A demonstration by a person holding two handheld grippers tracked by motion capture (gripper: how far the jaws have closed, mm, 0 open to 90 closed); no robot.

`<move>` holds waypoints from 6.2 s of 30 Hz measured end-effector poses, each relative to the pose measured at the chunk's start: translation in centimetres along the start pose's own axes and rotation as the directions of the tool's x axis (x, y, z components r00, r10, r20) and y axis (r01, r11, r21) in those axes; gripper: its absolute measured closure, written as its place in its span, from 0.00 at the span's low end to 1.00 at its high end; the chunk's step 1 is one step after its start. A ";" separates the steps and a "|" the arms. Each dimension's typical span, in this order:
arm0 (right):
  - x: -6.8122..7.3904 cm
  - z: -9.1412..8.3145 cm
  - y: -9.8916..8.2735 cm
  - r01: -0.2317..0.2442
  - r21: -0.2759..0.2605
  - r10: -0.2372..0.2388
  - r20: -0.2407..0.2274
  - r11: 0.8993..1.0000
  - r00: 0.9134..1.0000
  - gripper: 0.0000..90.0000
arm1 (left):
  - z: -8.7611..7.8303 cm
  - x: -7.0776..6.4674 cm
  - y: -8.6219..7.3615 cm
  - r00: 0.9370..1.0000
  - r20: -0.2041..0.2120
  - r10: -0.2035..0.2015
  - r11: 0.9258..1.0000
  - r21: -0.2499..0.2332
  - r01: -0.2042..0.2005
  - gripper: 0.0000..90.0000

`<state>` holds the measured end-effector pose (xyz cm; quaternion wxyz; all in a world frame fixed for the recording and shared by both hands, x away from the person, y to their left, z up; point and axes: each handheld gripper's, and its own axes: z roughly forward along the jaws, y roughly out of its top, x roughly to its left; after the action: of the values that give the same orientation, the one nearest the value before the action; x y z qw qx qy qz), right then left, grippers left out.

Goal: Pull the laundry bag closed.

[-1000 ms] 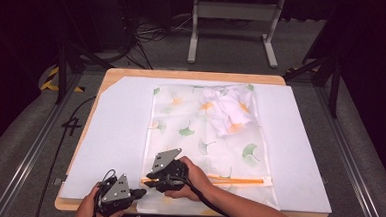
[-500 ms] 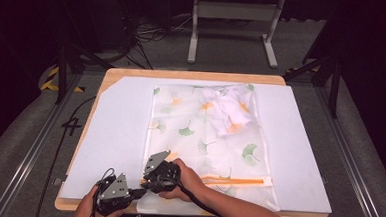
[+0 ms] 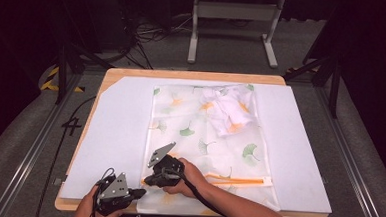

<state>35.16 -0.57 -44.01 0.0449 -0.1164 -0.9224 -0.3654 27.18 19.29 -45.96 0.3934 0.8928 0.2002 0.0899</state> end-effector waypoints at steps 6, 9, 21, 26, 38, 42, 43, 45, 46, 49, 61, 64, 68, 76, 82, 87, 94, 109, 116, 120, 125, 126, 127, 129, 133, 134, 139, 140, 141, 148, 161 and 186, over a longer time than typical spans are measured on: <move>0.1 -0.1 0.1 0.009 0.002 -0.009 0.006 1.000 1.000 1.00 | 0.0 -0.2 0.1 1.000 -0.018 0.000 1.000 -0.002 0.000 1.00; 0.2 0.0 0.1 0.015 0.009 -0.015 0.010 1.000 1.000 1.00 | -0.2 -0.2 0.4 0.997 -0.072 0.009 1.000 -0.021 -0.010 0.99; 0.4 0.1 0.0 0.021 0.020 -0.021 0.018 1.000 1.000 1.00 | 0.3 0.4 0.3 0.997 -0.077 -0.008 1.000 -0.006 0.007 1.00; 0.7 0.0 -0.2 0.029 0.026 -0.030 0.040 0.999 0.999 1.00 | 0.3 0.5 0.3 0.997 -0.073 -0.030 1.000 -0.001 0.030 1.00; 1.1 -0.5 -0.8 0.054 0.042 -0.057 0.067 0.998 0.996 1.00 | 0.3 0.6 0.3 0.997 -0.061 -0.046 0.999 -0.005 0.046 1.00; 1.1 -0.7 -1.0 0.052 0.045 -0.055 0.065 0.998 0.996 1.00 | 0.3 0.7 0.3 0.997 -0.058 -0.046 0.999 -0.005 0.046 1.00; 1.1 -0.7 -1.0 0.052 0.046 -0.055 0.067 0.998 0.996 1.00 | 0.3 0.6 0.3 0.997 -0.060 -0.047 0.999 -0.003 0.046 1.00; 1.2 -0.8 -1.1 0.056 0.045 -0.059 0.067 0.997 0.996 1.00 | 0.3 0.6 0.3 0.997 -0.064 -0.045 0.999 -0.001 0.045 1.00; 1.2 -0.8 -1.1 0.060 0.046 -0.063 0.070 0.997 0.996 1.00 | 0.3 0.6 0.3 0.997 -0.064 -0.045 0.999 -0.001 0.045 1.00; 1.2 -0.9 -1.2 0.064 0.048 -0.068 0.070 0.997 0.995 1.00 | 0.3 0.6 0.3 0.997 -0.063 -0.045 0.999 0.000 0.045 1.00; 1.5 -1.8 -1.6 0.106 0.096 -0.115 0.093 0.990 0.989 1.00 | 0.3 0.7 0.3 0.997 -0.057 -0.052 0.999 -0.002 0.052 1.00; 1.6 -2.0 -1.8 0.114 0.106 -0.125 0.104 0.988 0.987 1.00 | 0.3 0.7 0.3 0.997 -0.056 -0.054 0.999 -0.001 0.054 1.00; 1.7 -2.4 -2.1 0.131 0.124 -0.145 0.114 0.984 0.983 1.00 | 0.3 0.8 0.3 0.997 -0.054 -0.056 0.998 -0.001 0.056 1.00; 1.7 -3.5 -3.1 0.127 0.138 -0.146 0.132 0.982 0.980 1.00 | 0.3 0.8 0.3 0.997 -0.051 -0.061 0.998 -0.004 0.061 1.00; 1.4 -4.9 -4.2 0.115 0.150 -0.137 0.145 0.982 0.980 1.00 | 0.3 0.8 0.3 0.997 -0.051 -0.061 0.998 -0.004 0.061 1.00; 1.1 -5.8 -5.1 0.104 0.151 -0.128 0.156 0.983 0.979 1.00 | 0.3 0.8 0.3 0.997 -0.051 -0.065 0.998 -0.005 0.064 1.00; 0.8 -7.5 -6.7 0.079 0.150 -0.106 0.180 0.986 0.978 1.00 | 0.3 0.8 0.3 0.996 -0.049 -0.069 0.998 -0.006 0.069 1.00; 0.2 -9.8 -9.3 0.023 0.113 -0.045 0.196 0.993 0.980 1.00 | 0.3 0.9 0.3 0.997 -0.047 -0.068 0.998 -0.006 0.068 1.00; 0.3 -10.1 -9.6 0.022 0.112 -0.045 0.206 0.993 0.978 1.00 | 0.3 0.9 0.2 0.996 -0.045 -0.070 0.998 -0.007 0.070 1.00; 0.2 -10.4 -9.9 0.014 0.108 -0.037 0.207 0.994 0.978 1.00 | 0.3 0.9 0.2 0.997 -0.044 -0.069 0.998 -0.009 0.069 1.00; 0.2 -10.7 -10.1 0.014 0.111 -0.038 0.211 0.994 0.977 1.00 | 0.3 0.9 0.2 0.997 -0.044 -0.070 0.998 -0.009 0.070 1.00; 0.1 -10.8 -10.1 0.014 0.107 -0.036 0.209 0.994 0.977 1.00 | 0.3 0.9 0.2 0.996 -0.045 -0.072 0.997 -0.010 0.072 1.00; 0.1 -10.9 -10.2 0.008 0.107 -0.031 0.210 0.994 0.977 1.00 | 0.3 0.9 0.2 0.996 -0.044 -0.072 0.997 -0.010 0.072 1.00; 0.1 -11.0 -10.3 0.010 0.109 -0.033 0.212 0.994 0.977 1.00 | 0.3 0.9 0.2 0.996 -0.044 -0.071 0.997 -0.010 0.071 1.00; 0.1 -11.3 -10.5 0.007 0.103 -0.030 0.216 0.995 0.976 1.00 | 0.3 0.9 0.2 0.997 -0.045 -0.070 0.998 -0.009 0.070 1.00; 0.1 -11.4 -10.6 0.010 0.104 -0.032 0.214 0.995 0.976 1.00 | 0.3 0.8 0.2 0.997 -0.047 -0.068 0.998 -0.008 0.068 1.00; 0.1 -11.8 -10.8 0.005 0.096 -0.026 0.216 0.995 0.976 1.00 | 0.3 0.8 0.2 0.997 -0.048 -0.068 0.998 -0.008 0.068 1.00; 0.1 -11.9 -10.9 0.005 0.093 -0.025 0.216 0.996 0.976 1.00 | 0.3 0.8 0.2 0.997 -0.048 -0.069 0.998 -0.008 0.068 1.00; 0.1 -12.0 -11.0 0.003 0.095 -0.024 0.219 0.995 0.975 1.00 | 0.3 0.8 0.2 0.997 -0.047 -0.069 0.998 -0.008 0.068 1.00; -0.1 -12.5 -11.6 -0.013 0.094 -0.008 0.224 0.996 0.975 1.00 | 0.3 0.8 0.2 0.997 -0.047 -0.068 0.998 -0.007 0.068 1.00; -0.1 -13.3 -12.4 -0.028 0.076 0.010 0.232 0.997 0.973 1.00 | 0.3 0.8 0.2 0.996 -0.047 -0.070 0.998 -0.008 0.070 1.00; -0.5 -15.0 -14.6 -0.082 0.061 0.064 0.252 0.995 0.966 1.00 | 0.2 0.8 0.2 0.997 -0.051 -0.066 0.998 -0.007 0.065 1.00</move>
<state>31.99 -21.22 -42.89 -0.0540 -0.1939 -0.9282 -0.3130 28.05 19.33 -45.96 0.3932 0.8822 0.2391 0.1002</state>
